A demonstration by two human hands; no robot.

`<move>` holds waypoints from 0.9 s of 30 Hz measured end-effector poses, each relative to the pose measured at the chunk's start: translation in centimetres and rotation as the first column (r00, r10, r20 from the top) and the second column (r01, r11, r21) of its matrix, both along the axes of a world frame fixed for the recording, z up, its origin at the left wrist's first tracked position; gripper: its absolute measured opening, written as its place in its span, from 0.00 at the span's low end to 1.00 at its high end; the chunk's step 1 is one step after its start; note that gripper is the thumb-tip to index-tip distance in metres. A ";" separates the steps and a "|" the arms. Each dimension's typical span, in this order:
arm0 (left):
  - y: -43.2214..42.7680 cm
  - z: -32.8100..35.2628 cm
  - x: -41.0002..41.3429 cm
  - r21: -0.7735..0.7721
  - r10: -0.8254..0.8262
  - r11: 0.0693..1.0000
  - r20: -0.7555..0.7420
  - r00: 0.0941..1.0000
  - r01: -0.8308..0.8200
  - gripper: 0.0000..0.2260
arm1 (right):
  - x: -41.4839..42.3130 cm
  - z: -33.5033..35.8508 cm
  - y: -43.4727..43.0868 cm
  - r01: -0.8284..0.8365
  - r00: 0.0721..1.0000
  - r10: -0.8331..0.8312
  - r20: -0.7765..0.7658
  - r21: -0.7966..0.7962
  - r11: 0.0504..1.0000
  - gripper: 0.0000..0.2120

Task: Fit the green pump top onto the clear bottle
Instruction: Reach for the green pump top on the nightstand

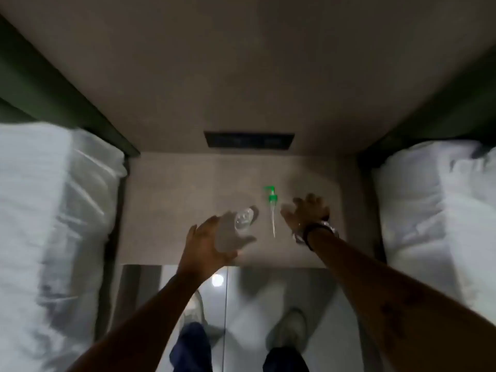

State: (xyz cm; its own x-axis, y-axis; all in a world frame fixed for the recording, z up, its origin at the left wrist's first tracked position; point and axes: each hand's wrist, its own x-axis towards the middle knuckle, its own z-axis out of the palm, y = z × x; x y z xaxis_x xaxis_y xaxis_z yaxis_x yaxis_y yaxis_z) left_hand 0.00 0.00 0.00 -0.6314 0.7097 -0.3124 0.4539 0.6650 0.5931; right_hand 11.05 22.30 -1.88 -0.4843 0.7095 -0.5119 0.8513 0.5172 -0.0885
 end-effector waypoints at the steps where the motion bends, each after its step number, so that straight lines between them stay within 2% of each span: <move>1: 1.1 -2.3 0.3 0.041 -0.005 0.999 0.030 1.000 0.003 0.40 | -1.3 -2.3 0.5 0.049 0.999 -0.049 -0.015 -0.012 0.999 0.25; 4: 3.0 -8.4 1.2 0.160 0.061 0.984 0.096 0.993 -0.076 0.34 | -4.0 -7.8 1.7 0.136 0.990 -0.136 -0.035 0.016 0.991 0.26; 6: 3.3 -11.4 1.5 0.215 0.132 0.966 0.080 0.988 -0.147 0.30 | -4.7 -10.2 1.6 0.127 0.992 -0.128 0.011 0.037 0.991 0.27; 9: 3.9 -13.7 0.0 0.237 0.140 0.961 0.024 0.990 -0.142 0.27 | -5.7 -11.7 1.9 0.117 0.989 -0.124 0.080 0.087 0.989 0.27; 14: 4.7 -13.8 -1.5 0.184 0.060 0.981 0.034 0.998 -0.065 0.26 | -7.1 -12.6 2.5 0.156 0.979 -0.169 0.113 0.116 0.981 0.22; 21: 5.3 -13.2 -3.9 0.093 -0.125 0.987 -0.092 0.988 0.134 0.26 | -8.5 -12.6 2.7 0.192 0.976 -0.203 0.075 0.131 0.973 0.18; 24: 5.9 -12.9 -4.8 0.067 -0.223 0.970 -0.133 0.966 0.233 0.25 | -9.0 -12.3 2.8 0.178 0.979 -0.189 0.080 0.127 0.976 0.16; 27: 6.4 -12.8 -6.0 0.041 -0.332 0.939 -0.146 0.932 0.341 0.23 | -8.7 -12.3 2.6 0.202 0.979 -0.204 0.016 0.091 0.975 0.16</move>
